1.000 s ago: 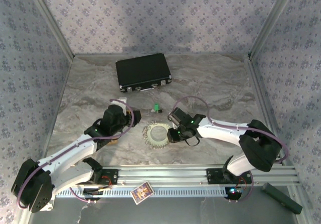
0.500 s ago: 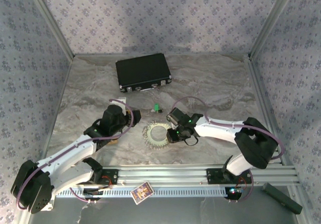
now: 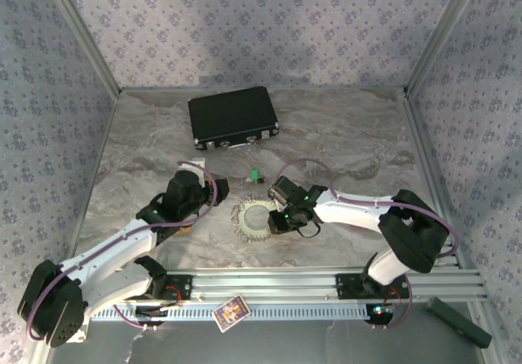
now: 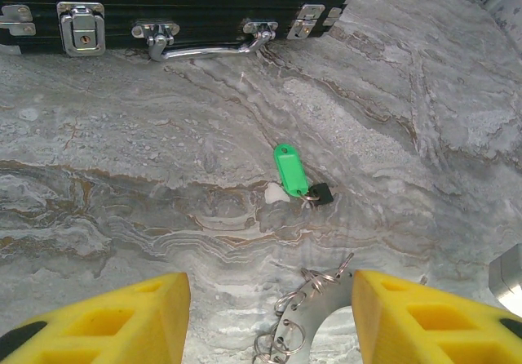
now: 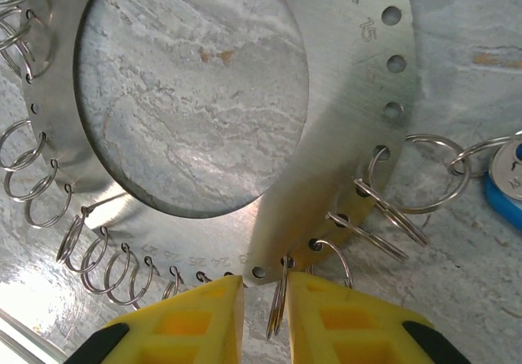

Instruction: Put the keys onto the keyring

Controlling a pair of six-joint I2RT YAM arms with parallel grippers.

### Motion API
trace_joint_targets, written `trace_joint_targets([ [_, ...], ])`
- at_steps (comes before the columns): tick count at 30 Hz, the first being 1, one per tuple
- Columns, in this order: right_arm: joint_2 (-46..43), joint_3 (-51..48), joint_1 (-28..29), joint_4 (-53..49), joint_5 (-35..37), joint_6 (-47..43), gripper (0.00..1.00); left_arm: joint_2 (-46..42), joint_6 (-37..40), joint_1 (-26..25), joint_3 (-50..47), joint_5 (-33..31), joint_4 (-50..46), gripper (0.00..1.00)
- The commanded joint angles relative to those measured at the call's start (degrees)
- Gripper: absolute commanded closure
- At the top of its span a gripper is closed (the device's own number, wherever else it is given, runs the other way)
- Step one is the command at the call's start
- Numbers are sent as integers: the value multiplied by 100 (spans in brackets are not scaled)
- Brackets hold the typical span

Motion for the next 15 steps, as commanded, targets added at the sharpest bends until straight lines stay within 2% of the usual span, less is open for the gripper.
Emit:
trace_joint_targets([
  [1,32,100,-12,-145,119,230,79,-67,105,-43,4,-87,17,46],
  [11,198,164,-8,-299,312,389,87,-97,123,-43,-4,-96,-7,46],
  [15,190,216,11,-432,442,327,94,-130,124,-43,-4,-116,-27,46],
])
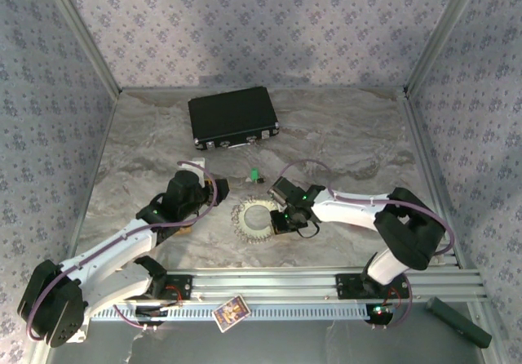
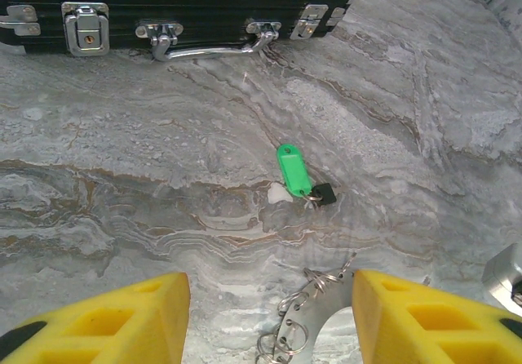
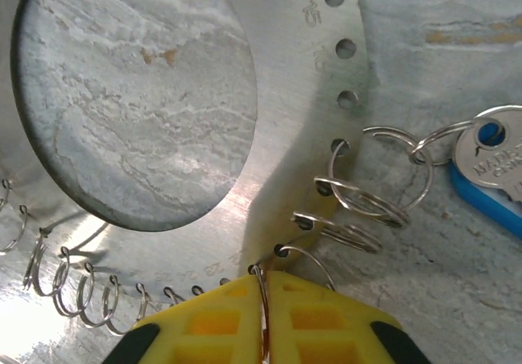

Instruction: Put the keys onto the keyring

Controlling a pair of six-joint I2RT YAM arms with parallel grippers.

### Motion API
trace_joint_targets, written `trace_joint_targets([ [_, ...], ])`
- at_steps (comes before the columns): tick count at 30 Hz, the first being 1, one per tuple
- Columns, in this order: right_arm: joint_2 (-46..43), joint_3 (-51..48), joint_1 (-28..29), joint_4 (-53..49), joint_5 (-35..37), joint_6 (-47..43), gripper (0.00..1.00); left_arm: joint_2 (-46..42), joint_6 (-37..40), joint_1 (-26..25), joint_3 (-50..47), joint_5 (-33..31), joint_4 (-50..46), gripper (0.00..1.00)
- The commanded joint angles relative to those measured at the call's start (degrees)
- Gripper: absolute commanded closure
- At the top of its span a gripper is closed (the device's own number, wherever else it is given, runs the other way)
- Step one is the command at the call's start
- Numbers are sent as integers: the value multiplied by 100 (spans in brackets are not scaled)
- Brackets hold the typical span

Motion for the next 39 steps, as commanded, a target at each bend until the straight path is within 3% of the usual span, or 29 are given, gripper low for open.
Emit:
trace_joint_targets([
  [1,13,168,16,-341,269,3,97,-134,127,-41,-4,-75,-1,46],
  [7,-359,328,122,-464,535,-398,100,-219,242,-43,61,-49,-38,46],
  [16,-1295,591,382,-311,1092,-2038,100,-1124,1272,-43,41,78,105,46],
  [22,-1764,591,328,336,566,-3567,100,-1387,1902,-43,47,405,45,47],
  [29,-2240,457,-2,1110,-818,-4989,100,-1323,2688,-43,167,1369,94,53],
  [35,-2417,359,-206,1253,-1597,-5657,100,-1058,2972,-106,58,2343,295,60],
  [39,-2408,393,-269,1192,-1928,-5847,100,-827,3395,-504,-133,2795,655,62],
])
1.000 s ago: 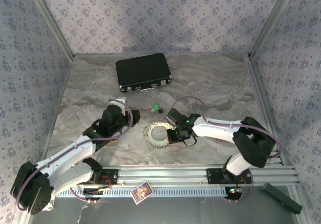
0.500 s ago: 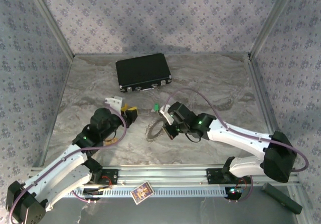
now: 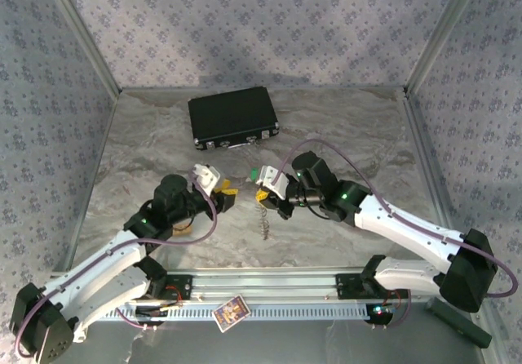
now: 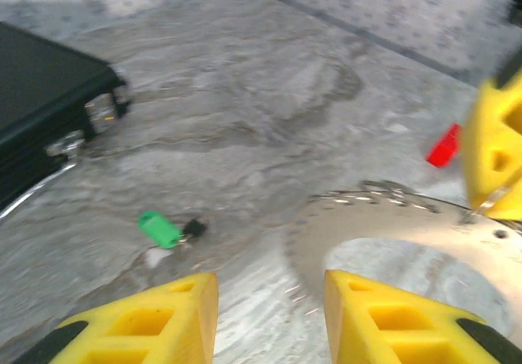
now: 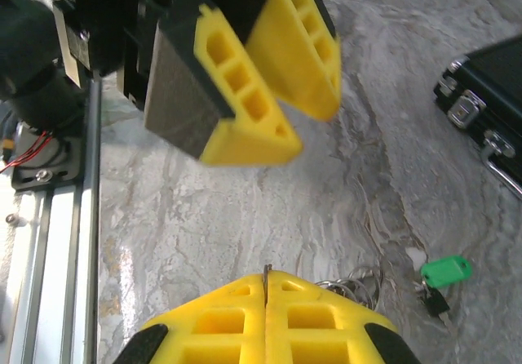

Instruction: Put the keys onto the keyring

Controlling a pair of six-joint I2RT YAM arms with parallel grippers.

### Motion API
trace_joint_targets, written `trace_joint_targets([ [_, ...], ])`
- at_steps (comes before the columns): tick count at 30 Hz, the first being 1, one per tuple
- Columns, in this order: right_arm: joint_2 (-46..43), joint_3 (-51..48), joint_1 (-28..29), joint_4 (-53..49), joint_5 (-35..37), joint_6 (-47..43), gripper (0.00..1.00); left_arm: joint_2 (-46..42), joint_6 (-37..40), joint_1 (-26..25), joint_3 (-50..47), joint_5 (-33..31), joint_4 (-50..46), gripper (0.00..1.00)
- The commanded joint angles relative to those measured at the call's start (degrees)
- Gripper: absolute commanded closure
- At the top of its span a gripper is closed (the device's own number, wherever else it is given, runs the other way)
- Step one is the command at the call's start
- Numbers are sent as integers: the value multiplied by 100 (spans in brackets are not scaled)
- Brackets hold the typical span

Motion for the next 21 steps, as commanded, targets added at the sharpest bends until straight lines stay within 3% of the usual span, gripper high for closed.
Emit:
trace_joint_targets([
  [1,-79,3,-55,146,-566,-443,100,118,594,-337,-147,698,475,63],
  [21,298,284,-14,51,-1136,-428,100,362,1004,-514,-360,1558,1158,71],
])
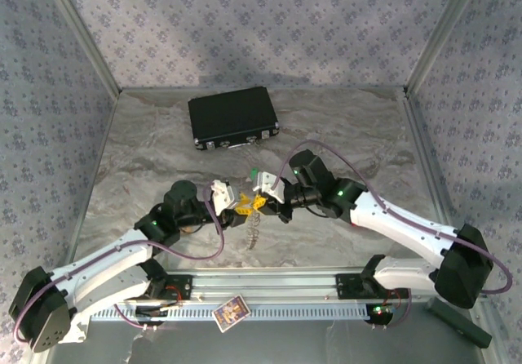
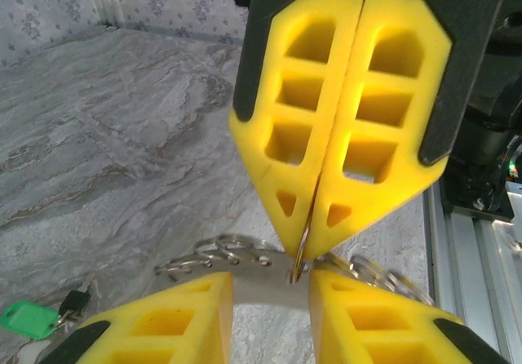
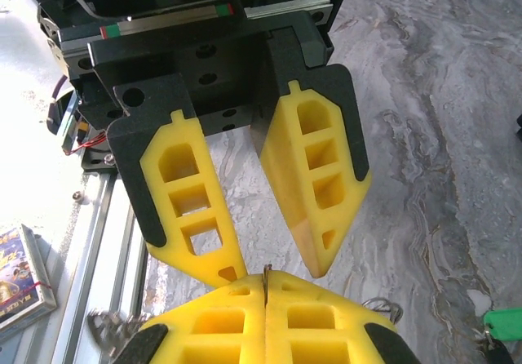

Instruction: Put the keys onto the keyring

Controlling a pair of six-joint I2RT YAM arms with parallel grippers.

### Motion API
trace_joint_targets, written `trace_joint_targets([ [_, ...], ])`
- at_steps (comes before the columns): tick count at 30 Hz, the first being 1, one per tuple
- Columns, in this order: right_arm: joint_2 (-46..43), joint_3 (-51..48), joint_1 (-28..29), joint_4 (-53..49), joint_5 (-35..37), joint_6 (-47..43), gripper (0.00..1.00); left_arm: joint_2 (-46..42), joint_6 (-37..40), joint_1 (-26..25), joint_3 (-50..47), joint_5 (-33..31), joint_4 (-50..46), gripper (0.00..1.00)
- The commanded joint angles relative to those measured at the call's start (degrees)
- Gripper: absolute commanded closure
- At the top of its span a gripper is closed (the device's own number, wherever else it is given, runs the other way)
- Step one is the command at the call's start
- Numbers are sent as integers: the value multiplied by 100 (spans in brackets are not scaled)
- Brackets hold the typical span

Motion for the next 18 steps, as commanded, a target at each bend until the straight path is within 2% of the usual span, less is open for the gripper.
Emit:
trace_joint_targets([
  [1,61,249,68,126,-190,11,100,29,138,-34,-65,328,287,72],
  [4,148,285,106,125,-187,20,100,7,132,-27,-92,361,340,75],
  [9,172,275,112,212,-215,126,100,-25,190,-27,-104,416,311,99],
  [11,145,222,96,301,-234,215,100,-35,201,-32,-113,422,297,100],
  [12,134,200,74,336,-237,277,95,-32,196,-43,-130,405,328,100],
  [14,93,147,40,335,-224,412,78,-46,202,-47,-149,361,365,100],
  [15,53,122,2,338,-141,545,73,-60,214,-56,-156,295,355,100],
  [18,-127,-25,-142,461,303,1219,69,-74,369,-95,-149,112,227,100],
])
